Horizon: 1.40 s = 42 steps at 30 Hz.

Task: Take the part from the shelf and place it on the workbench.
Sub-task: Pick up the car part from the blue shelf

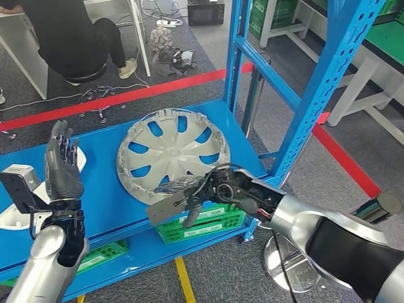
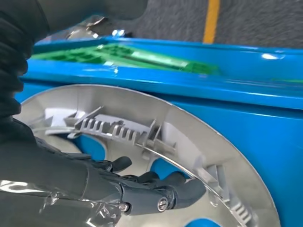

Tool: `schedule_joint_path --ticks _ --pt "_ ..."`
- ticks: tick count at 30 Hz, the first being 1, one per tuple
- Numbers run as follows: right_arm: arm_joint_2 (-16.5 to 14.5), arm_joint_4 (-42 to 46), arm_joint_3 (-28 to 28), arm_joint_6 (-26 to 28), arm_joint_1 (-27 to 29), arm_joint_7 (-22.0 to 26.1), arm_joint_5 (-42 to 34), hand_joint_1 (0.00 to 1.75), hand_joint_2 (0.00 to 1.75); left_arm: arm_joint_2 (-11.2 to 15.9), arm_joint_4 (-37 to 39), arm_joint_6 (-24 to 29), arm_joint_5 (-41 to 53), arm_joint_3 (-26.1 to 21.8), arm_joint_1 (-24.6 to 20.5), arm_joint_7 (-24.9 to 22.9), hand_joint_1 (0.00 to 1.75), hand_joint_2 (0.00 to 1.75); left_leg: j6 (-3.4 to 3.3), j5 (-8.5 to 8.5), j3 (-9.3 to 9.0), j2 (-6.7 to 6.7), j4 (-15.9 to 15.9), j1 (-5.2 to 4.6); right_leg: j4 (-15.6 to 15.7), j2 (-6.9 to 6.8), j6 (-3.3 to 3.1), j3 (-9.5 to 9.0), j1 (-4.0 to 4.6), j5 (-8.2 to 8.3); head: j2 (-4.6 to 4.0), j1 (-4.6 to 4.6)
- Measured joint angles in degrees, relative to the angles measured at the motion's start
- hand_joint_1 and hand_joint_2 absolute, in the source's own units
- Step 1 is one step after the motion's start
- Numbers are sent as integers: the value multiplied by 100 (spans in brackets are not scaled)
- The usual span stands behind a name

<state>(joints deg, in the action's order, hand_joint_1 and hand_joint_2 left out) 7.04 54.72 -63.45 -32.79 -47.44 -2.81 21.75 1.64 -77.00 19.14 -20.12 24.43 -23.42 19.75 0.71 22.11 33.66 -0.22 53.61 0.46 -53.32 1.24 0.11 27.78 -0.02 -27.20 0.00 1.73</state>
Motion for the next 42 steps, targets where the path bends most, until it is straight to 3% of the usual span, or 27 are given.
schedule_joint_path --ticks 13,36,39,42 --pt "-38 -670 -14 251 2 303 -120 0 175 -22 2 -11 -36 7 -3 46 0 0 0 0 0 -2 0 0 -1 -2 0 -2 1 0 0 2" --pt "-258 -1121 -108 -6 -33 412 -211 0 175 -31 4 -6 -49 11 -43 45 0 0 2 1 -32 5 -1 1 1 5 -1 -26 0 0 0 0" --pt "-267 -1120 -192 83 -36 427 14 0 175 -42 10 6 -52 11 -60 55 0 0 4 3 -34 5 -1 1 1 6 -2 -30 0 -1 0 0" --pt "-276 -1115 -416 596 -29 638 825 0 175 -49 9 77 -44 11 -57 69 0 0 5 4 -36 6 -1 3 0 6 -3 -32 0 -2 0 0"
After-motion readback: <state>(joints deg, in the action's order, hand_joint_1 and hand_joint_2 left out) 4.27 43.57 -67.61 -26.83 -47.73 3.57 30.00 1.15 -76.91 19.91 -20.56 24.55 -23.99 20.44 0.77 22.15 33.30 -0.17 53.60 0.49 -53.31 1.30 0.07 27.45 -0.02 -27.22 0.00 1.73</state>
